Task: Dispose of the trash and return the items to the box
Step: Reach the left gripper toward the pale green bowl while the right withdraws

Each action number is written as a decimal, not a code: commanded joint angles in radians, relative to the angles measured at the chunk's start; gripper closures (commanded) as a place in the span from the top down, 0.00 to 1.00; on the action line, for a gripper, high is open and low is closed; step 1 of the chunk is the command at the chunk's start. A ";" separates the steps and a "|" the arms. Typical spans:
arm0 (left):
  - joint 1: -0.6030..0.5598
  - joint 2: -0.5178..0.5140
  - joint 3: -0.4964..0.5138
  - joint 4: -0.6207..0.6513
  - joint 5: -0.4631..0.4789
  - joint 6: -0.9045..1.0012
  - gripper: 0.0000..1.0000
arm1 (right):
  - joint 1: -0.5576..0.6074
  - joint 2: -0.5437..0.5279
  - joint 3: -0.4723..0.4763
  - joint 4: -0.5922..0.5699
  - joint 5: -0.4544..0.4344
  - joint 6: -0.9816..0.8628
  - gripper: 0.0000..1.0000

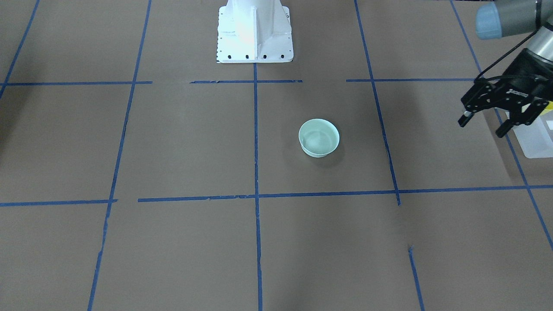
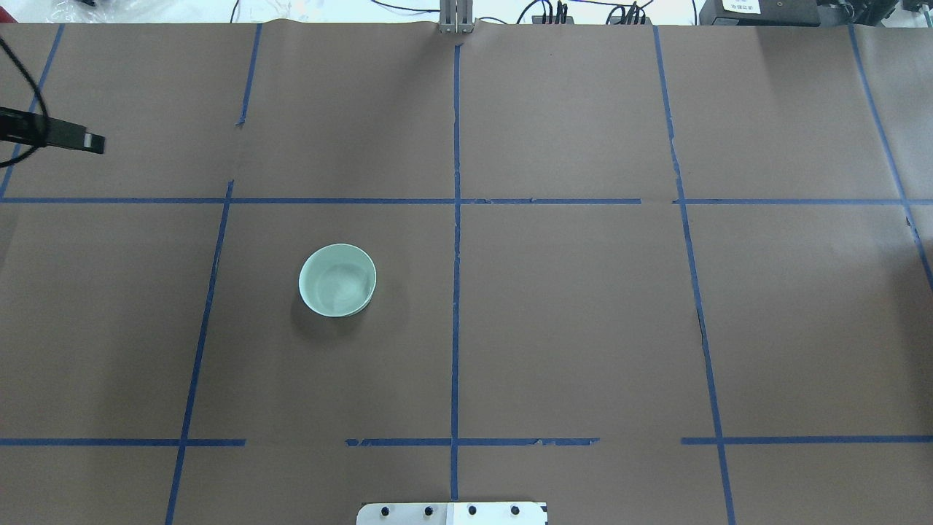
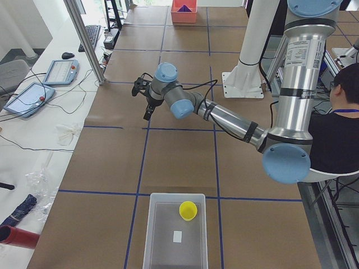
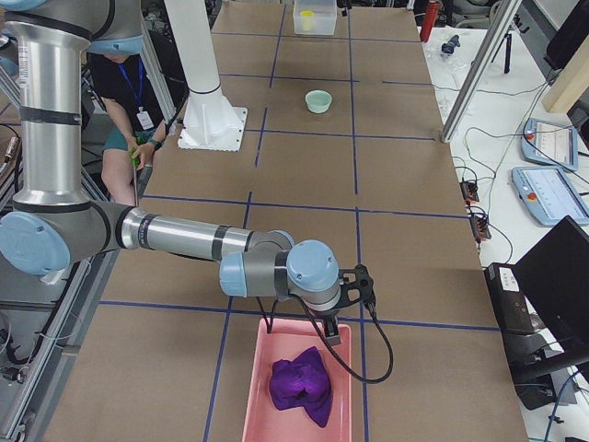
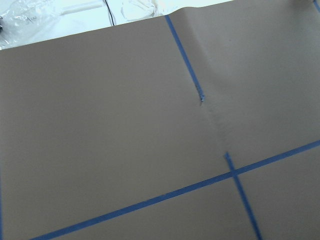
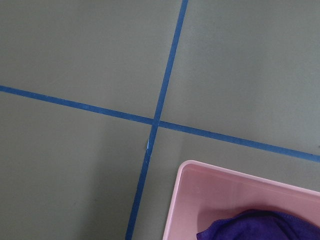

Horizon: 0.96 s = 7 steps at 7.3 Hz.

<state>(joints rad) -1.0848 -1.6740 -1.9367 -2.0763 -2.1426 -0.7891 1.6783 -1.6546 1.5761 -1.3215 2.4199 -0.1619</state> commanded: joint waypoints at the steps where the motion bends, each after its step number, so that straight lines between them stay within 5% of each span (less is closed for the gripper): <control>1: 0.248 -0.067 -0.011 0.005 0.191 -0.367 1.00 | -0.015 -0.002 0.001 0.033 0.001 0.021 1.00; 3: 0.460 -0.081 0.021 0.008 0.383 -0.591 0.84 | -0.014 -0.008 -0.001 0.039 -0.001 0.013 1.00; 6: 0.562 -0.162 0.113 0.039 0.458 -0.712 0.78 | -0.014 -0.010 -0.001 0.039 -0.001 0.009 1.00; 7: 0.589 -0.165 0.134 0.041 0.460 -0.741 0.64 | -0.014 -0.010 -0.001 0.039 -0.001 0.007 1.00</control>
<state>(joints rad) -0.5296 -1.8260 -1.8340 -2.0436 -1.6949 -1.4937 1.6642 -1.6642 1.5754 -1.2824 2.4191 -0.1533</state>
